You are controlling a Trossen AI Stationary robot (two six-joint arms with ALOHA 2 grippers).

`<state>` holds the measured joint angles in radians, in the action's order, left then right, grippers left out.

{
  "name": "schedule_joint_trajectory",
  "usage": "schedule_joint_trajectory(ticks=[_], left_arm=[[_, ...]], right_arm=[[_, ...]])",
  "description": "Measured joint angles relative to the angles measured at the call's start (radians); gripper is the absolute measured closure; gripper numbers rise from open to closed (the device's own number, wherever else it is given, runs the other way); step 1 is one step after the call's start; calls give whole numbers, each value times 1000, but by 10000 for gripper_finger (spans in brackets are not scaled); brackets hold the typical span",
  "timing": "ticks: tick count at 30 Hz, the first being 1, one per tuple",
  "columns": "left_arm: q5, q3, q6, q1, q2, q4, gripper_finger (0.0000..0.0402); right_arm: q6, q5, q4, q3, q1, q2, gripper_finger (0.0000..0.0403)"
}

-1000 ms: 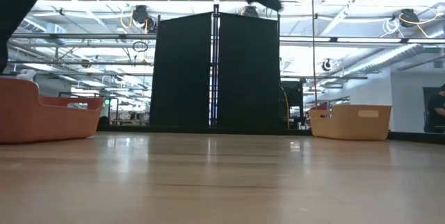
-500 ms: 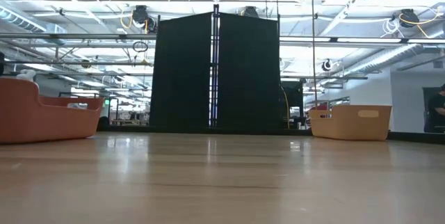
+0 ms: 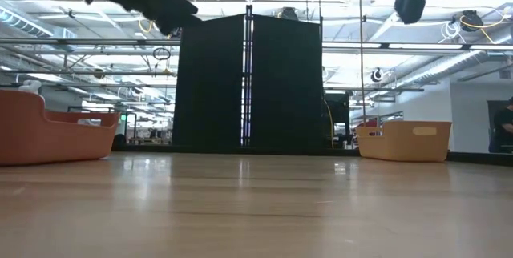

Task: Sort blocks
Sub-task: Return to Home Position

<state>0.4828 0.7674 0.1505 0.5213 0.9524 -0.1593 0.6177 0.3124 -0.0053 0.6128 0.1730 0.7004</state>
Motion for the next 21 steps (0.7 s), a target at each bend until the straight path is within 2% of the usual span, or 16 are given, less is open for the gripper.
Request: schedule_joint_trajectory(ticks=[5, 9, 12, 15, 21], left_arm=[[0, -158, -155, 55, -107, 210, 197], [0, -218, -218, 96, -192, 228, 197], [-2, -234, -251, 124, -250, 229, 197], [-4, -251, -282, 140, -301, 230, 197], [-20, -318, -335, 150, -386, 232, 197]], right_arm=[[-39, -205, -97, 0, -180, -43, 403], [-72, -284, -160, 0, -268, -107, 403], [-128, -297, -201, 0, -296, -162, 403], [-164, -267, -257, -19, -309, -230, 403], [-140, -261, -179, -197, -325, -393, 403]])
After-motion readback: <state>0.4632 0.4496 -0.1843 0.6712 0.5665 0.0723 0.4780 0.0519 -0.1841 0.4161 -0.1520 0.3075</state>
